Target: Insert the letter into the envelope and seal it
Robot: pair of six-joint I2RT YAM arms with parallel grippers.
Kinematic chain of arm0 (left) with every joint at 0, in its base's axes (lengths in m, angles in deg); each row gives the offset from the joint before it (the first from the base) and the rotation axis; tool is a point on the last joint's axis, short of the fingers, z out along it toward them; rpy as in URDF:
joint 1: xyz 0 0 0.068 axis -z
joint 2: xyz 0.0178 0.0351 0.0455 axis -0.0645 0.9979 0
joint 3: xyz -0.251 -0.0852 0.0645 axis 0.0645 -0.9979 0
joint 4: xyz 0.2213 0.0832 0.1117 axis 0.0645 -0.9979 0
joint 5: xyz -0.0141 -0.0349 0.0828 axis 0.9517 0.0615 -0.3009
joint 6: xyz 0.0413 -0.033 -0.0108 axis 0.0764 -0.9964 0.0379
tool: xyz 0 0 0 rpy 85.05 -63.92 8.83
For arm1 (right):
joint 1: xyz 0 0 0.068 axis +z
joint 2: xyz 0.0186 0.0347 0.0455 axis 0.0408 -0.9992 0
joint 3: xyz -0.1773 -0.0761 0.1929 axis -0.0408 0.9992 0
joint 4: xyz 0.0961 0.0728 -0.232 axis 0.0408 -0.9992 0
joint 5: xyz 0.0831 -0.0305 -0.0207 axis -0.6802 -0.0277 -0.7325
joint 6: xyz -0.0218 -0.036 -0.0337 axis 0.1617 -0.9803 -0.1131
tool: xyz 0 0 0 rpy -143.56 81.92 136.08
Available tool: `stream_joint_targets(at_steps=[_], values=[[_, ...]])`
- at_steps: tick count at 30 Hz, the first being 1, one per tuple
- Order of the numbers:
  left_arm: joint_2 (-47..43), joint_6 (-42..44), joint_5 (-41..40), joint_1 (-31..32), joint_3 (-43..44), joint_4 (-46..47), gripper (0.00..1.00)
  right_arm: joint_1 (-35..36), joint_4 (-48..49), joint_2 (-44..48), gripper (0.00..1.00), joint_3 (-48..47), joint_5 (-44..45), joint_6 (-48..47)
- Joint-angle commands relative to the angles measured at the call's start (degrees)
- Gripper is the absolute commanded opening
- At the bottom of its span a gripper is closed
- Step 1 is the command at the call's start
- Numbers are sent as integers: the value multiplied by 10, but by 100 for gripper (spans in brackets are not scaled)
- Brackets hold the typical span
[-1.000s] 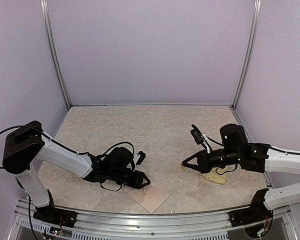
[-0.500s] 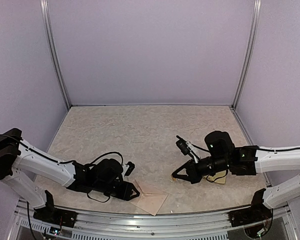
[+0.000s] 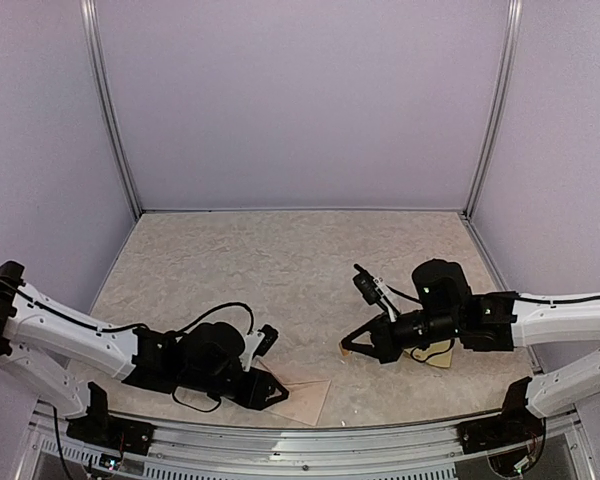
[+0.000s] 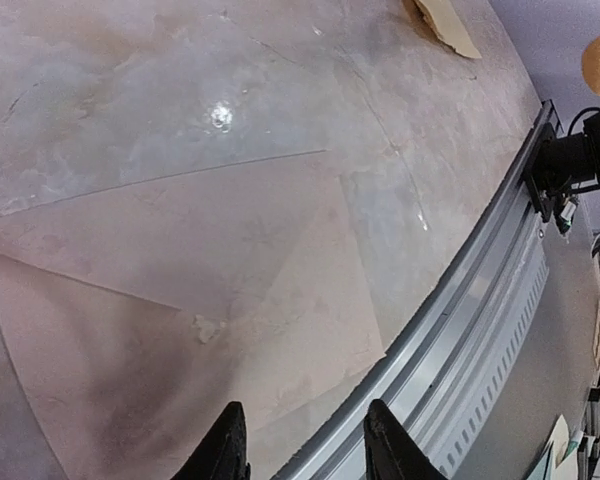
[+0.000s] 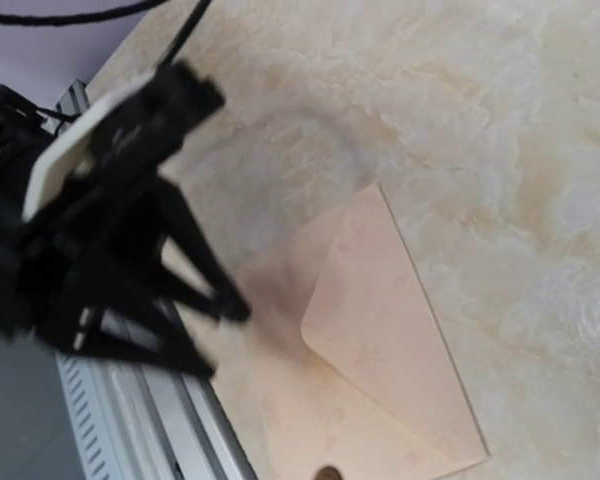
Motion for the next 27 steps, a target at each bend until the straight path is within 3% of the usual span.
stream_joint_targets(at_steps=[1, 10, 27], values=[[47, 41, 8, 29, 64, 14, 38, 8, 17, 19, 0, 3, 15, 6], [159, 51, 49, 31, 105, 75, 37, 8, 15, 24, 0, -1, 22, 5], [321, 7, 31, 26, 198, 169, 36, 8, -4, 58, 0, -5, 62, 10]])
